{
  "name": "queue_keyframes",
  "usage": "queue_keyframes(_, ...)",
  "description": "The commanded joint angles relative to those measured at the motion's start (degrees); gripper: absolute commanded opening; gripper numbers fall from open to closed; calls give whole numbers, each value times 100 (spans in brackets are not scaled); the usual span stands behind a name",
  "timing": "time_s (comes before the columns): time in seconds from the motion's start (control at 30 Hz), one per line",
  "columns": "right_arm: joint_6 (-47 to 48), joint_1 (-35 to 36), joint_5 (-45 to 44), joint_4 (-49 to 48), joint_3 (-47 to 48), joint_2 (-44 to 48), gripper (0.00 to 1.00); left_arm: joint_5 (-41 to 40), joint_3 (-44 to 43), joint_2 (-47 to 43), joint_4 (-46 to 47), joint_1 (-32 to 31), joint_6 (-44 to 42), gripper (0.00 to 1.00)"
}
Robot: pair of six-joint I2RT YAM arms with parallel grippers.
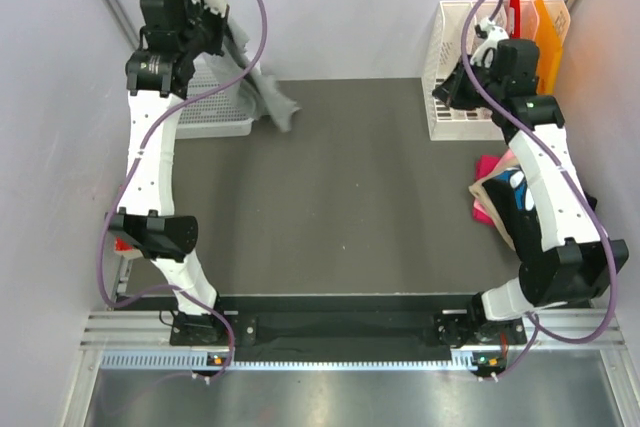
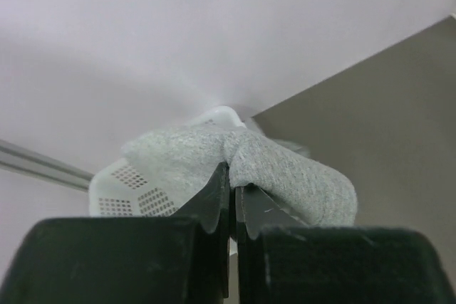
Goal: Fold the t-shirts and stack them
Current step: Flatten the tshirt out
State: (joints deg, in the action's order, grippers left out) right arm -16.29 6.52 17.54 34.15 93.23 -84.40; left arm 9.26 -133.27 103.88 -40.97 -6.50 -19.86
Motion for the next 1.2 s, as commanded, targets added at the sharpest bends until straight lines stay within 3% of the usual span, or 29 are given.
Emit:
queue_keyframes(0.0, -181, 103, 425, -66, -585, -111, 0, 787, 214, -43, -367, -53, 298, 0)
queue_keyframes(0.37, -163, 666, 540, 373, -675, -1306, 0, 1789, 1057, -473, -1106, -62, 429, 0)
queue_keyframes(0.43, -251, 710, 540, 347, -526, -1508, 0, 1939, 962, -377, -922, -105, 674, 0)
queue_keyframes(0.6, -488, 736, 786, 145, -472, -1738, 0, 1712, -145, 263, -729, -1000, 711, 0)
queue_keyframes(0.83, -638, 692, 347, -198, -999, -1221, 0, 1035, -911, 669, 1001, -2731, 264, 0)
queue_keyframes(1.03, -884, 420, -286, -708, -1693, -307, 0, 754, -1000, 669, 1750, -2901, 474, 0)
queue_keyframes(1.17, -849, 271, -278, -692, -1835, -208, 0, 358, -43, -22, 1777, -2541, 456, 0)
